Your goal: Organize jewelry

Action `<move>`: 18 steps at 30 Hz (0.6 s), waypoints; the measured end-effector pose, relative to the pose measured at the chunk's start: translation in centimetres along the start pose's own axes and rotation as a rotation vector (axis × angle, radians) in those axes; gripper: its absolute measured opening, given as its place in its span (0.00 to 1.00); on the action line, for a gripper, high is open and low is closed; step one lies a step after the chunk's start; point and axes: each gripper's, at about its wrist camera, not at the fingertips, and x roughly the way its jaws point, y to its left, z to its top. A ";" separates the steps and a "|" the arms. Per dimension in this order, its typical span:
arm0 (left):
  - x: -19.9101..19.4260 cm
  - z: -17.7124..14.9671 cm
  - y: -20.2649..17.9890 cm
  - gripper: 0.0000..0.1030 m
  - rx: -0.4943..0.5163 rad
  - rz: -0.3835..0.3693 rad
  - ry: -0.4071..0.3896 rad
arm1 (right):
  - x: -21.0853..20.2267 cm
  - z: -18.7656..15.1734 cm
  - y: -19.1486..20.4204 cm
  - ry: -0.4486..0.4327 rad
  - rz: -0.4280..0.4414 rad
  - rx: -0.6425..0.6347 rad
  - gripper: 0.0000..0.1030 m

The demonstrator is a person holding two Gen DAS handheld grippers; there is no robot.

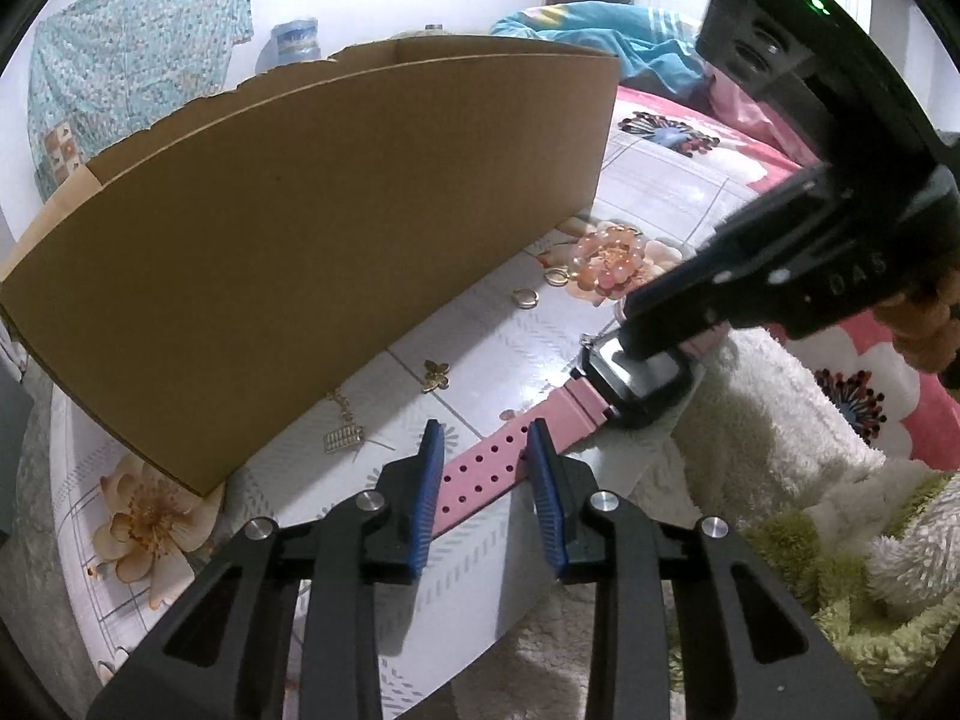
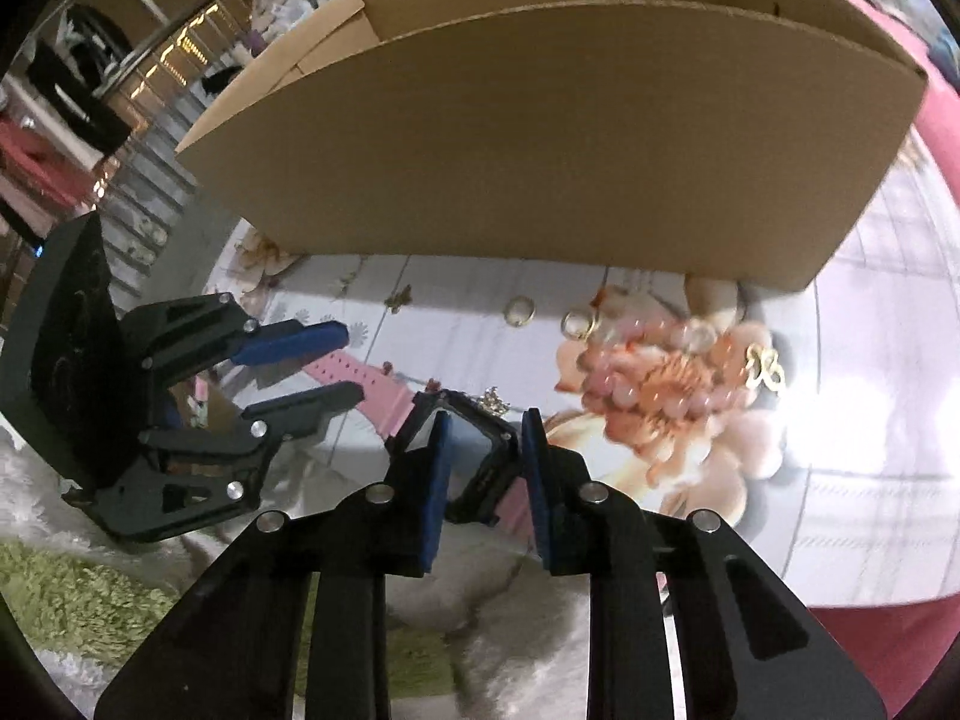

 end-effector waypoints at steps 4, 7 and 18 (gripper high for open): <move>-0.1 0.0 0.6 0.27 -0.011 -0.007 0.006 | 0.0 -0.2 0.0 0.009 0.024 0.019 0.23; 0.0 0.1 0.5 0.27 -0.005 -0.002 0.008 | -0.3 0.1 -0.1 0.015 0.020 -0.003 0.22; 0.2 0.0 0.2 0.27 -0.001 -0.005 -0.003 | 0.2 3.7 -0.3 0.102 -0.032 -0.263 0.10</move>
